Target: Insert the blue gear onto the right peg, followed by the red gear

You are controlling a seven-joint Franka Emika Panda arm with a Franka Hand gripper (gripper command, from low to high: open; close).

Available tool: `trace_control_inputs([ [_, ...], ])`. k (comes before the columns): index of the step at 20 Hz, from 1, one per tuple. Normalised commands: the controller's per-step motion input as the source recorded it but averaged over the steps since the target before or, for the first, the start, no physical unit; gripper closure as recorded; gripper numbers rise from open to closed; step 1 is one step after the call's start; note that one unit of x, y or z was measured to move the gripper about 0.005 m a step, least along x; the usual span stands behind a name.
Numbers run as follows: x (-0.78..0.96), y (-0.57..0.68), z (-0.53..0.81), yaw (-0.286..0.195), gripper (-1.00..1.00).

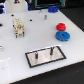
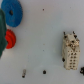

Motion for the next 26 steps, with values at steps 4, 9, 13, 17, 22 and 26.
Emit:
trace_control_inputs([
  [4,-0.35,0.66,-0.02,0.0,-1.0],
  [9,-0.24,0.65,-0.06,0.0,-1.0],
  [13,-0.08,0.57,-0.27,0.0,-1.0],
  [17,-0.05,0.44,-0.43,0.0,-1.0],
  [22,-0.04,0.37,-0.47,0.0,-1.0],
  [26,-0.06,0.22,-0.53,0.0,-1.0],
])
